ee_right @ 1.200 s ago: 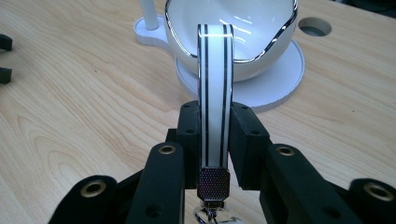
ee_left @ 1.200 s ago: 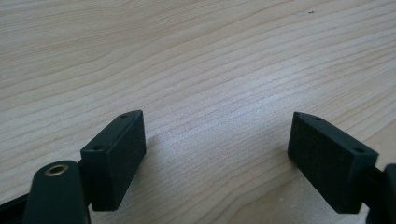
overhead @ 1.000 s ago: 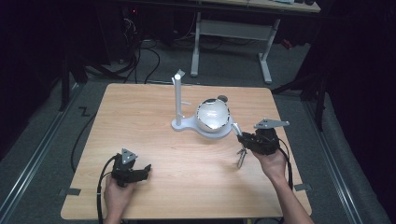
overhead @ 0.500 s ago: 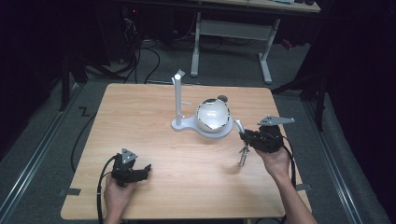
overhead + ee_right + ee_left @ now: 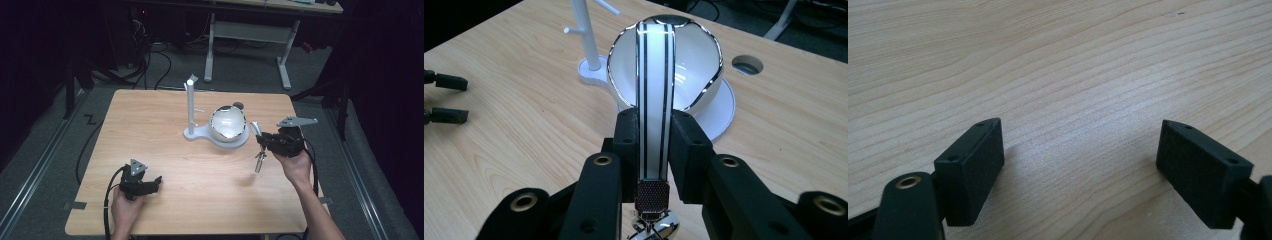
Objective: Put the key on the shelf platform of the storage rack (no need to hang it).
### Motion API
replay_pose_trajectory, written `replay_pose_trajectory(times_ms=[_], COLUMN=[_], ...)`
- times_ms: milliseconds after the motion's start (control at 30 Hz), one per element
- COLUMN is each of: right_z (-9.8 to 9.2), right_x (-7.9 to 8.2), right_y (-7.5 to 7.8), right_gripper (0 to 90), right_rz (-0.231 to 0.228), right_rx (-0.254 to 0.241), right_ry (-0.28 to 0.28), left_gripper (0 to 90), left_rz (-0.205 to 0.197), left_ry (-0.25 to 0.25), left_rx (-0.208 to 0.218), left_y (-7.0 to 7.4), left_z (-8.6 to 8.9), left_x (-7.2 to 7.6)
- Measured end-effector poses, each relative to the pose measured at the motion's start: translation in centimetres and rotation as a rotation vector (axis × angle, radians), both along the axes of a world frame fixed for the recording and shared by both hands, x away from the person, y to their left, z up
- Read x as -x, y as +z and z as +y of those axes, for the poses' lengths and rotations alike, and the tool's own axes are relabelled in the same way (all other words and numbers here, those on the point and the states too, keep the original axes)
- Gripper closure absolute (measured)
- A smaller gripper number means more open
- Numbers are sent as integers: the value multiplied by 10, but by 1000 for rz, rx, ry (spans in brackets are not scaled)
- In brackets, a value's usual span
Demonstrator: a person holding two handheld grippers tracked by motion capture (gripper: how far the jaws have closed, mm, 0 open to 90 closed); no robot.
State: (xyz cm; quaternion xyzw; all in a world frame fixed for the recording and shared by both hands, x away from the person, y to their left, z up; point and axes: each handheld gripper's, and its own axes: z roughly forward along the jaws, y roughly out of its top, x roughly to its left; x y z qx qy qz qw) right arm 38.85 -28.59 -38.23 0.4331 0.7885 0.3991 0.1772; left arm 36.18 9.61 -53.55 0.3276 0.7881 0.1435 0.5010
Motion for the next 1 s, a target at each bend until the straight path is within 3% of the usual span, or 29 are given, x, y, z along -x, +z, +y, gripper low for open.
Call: replay_pose_trajectory(times_ms=[733, 1000], right_z=[31, 41], right_x=[-38, -54], right_y=[24, 30], right_gripper=[755, 755], right_rz=[-21, -24], right_rx=[5, 13], right_ry=[35, 22], left_gripper=[195, 195], left_rz=[0, -1], left_ry=[0, -2], left_rx=[0, -2], left_y=[0, 0], left_z=[0, 0], left_x=[0, 0])
